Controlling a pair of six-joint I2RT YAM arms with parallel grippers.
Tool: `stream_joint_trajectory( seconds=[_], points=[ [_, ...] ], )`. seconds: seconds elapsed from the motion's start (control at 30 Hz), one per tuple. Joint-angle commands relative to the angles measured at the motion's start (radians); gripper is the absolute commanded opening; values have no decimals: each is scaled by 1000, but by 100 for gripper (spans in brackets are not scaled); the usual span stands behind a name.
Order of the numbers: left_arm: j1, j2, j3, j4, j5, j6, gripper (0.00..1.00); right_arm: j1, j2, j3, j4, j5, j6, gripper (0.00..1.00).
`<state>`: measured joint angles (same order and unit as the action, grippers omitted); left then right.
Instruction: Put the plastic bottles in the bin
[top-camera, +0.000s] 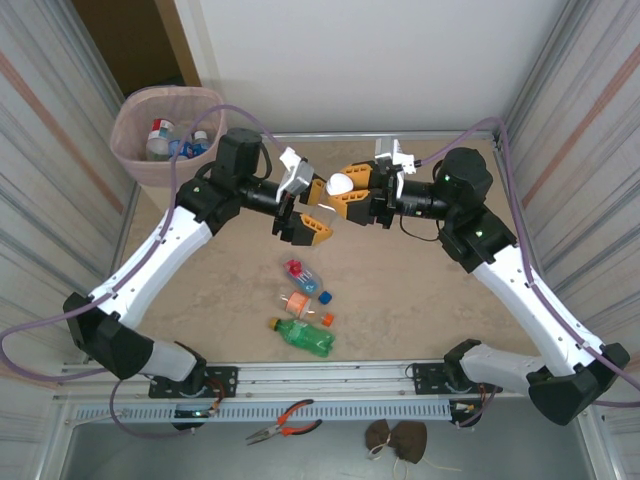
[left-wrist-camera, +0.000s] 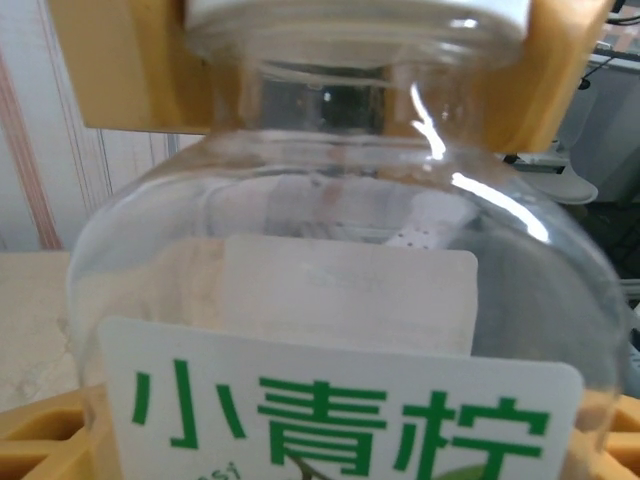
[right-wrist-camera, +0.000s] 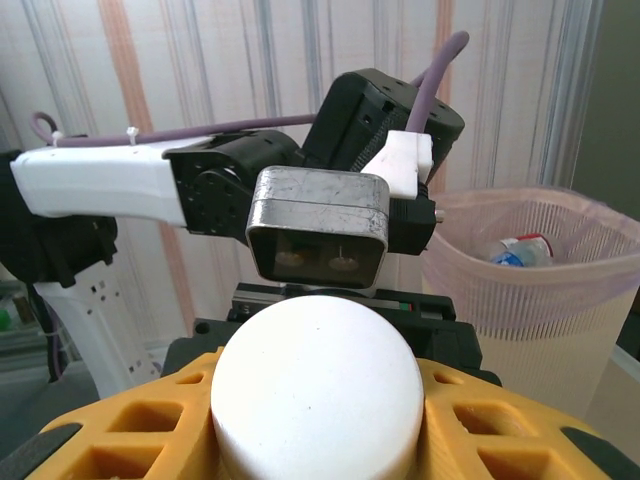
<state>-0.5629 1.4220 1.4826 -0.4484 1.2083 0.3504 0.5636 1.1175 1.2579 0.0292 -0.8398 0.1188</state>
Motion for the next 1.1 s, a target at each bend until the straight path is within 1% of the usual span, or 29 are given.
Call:
stream_joint_trajectory(
  seconds=[0.0, 0.1, 0.17, 0.23, 0.3, 0.33, 0.4, 0.43, 0.5, 0.53, 0.57, 0.7, 0.77, 0.8, 1.0, 1.07],
  points=[
    [-4, -30, -5, -23, 30, 46, 72, 12, -13, 44, 40, -21, -6, 7],
    [-2, -38, -5, -35, 29, 60, 65, 16, -10, 45, 40, -18, -7, 9],
    [-3, -39, 1, -46, 30, 65, 63, 19, -10, 46, 38, -13, -6, 11],
    [-2, -41, 6, -59, 23, 75, 61, 22, -10, 45, 35, 2, -7, 18],
    [-1, -42, 12, -73, 8, 86, 61, 25, -16, 43, 33, 19, -8, 23],
    [-1, -43, 16, -84, 0, 93, 61, 25, -19, 42, 29, 27, -8, 29],
    [7, -42, 24, -96, -14, 101, 61, 27, -27, 41, 12, 48, -11, 48],
    [16, -43, 27, -99, -20, 100, 61, 26, -32, 40, 2, 61, -14, 54],
    [37, -50, 28, -98, -36, 95, 61, 28, -48, 36, -20, 92, -23, 64],
    [55, -56, 28, -92, -43, 86, 61, 27, -57, 33, -30, 111, -26, 67],
    [71, -60, 27, -83, -52, 76, 61, 28, -67, 29, -35, 128, -30, 68],
    [149, -80, 37, -44, -158, 14, 61, 26, -114, 0, -46, 211, -40, 72],
    [187, -79, 58, -46, -242, -16, 60, 27, -123, -15, -49, 250, -42, 73],
    [207, -76, 69, -48, -281, -33, 60, 27, -156, -21, -53, 275, -43, 73],
    [326, -25, 162, -68, -572, -195, 60, 24, -189, -46, -79, 356, -51, 74],
    [380, -3, 192, -58, -615, -274, 59, 24, -190, -46, -87, 358, -50, 75]
  ],
)
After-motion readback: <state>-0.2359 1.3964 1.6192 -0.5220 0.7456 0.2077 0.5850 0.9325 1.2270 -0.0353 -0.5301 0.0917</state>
